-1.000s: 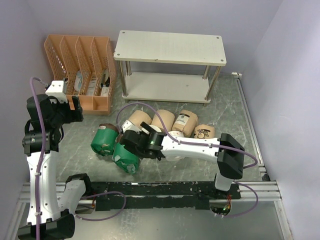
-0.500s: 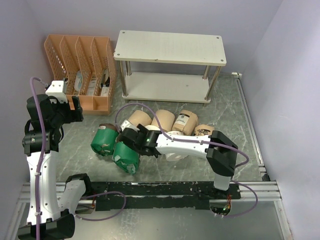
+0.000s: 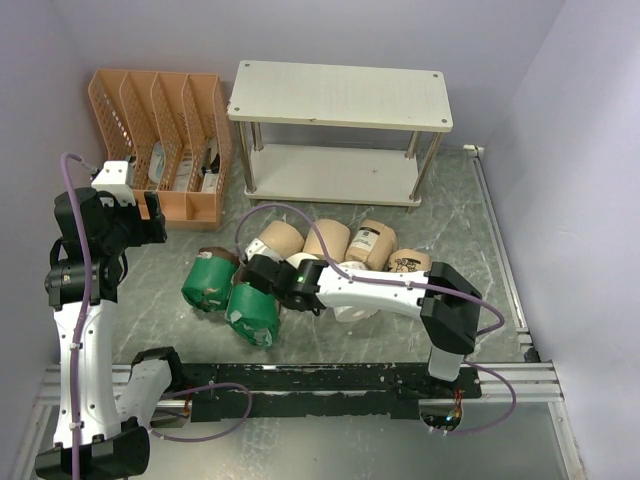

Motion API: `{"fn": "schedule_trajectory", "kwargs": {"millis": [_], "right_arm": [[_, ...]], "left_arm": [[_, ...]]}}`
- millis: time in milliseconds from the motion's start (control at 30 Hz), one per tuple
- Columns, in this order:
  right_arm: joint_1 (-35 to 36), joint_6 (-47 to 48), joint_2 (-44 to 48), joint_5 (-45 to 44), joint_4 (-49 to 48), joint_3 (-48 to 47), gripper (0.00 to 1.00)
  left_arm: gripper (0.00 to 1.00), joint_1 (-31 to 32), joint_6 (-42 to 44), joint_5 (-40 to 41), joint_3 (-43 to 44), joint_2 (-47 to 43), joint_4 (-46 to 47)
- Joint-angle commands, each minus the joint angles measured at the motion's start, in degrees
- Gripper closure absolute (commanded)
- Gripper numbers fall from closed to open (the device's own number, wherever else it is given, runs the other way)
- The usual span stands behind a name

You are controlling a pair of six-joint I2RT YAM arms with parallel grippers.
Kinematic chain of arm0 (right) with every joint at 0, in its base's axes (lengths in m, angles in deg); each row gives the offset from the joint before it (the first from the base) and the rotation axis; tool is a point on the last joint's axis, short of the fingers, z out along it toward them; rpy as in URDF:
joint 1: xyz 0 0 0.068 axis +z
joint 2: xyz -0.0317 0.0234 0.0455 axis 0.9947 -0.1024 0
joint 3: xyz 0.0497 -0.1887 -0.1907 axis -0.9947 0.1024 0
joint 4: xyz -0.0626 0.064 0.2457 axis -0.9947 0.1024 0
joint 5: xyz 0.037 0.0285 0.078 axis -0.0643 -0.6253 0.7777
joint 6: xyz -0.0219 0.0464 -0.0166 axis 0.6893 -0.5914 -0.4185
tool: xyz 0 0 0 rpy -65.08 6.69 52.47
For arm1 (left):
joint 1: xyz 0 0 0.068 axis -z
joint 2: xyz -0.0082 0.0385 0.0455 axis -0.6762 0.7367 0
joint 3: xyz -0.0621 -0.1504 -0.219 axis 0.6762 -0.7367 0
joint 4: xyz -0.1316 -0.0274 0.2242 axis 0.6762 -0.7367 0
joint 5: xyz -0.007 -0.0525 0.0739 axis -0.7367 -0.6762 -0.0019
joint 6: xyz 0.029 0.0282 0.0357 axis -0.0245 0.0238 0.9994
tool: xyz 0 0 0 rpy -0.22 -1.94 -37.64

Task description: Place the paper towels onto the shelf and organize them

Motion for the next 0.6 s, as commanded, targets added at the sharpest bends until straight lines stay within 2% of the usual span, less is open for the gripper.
{"fn": "schedule_trajectory", "kwargs": {"millis": [0, 333, 467, 567], "right_arm": [[0.1, -1.9, 4.9, -3.9, 8.0, -4.1, 1.0], [0.2, 3.4, 5.8, -8.4, 17.1, -22.5, 1.0], [-4.7, 7.9, 3.4, -6.5, 15.8, -27.2, 1.0], [-9.5, 12.0, 1.8, -4.9, 11.1, -29.4, 1.0]], "left_arm": [[0.06, -0.6, 0.5, -1.3, 1.1, -0.1, 0.6], [0.06, -1.2, 0.2, -1.5, 1.6, 0.1, 0.1], [0.07, -1.4, 0.3, -2.2, 1.4, 0.0, 0.2], [0.06, -1.4, 1.0, -4.7, 1.2, 0.0, 0.1]]}}
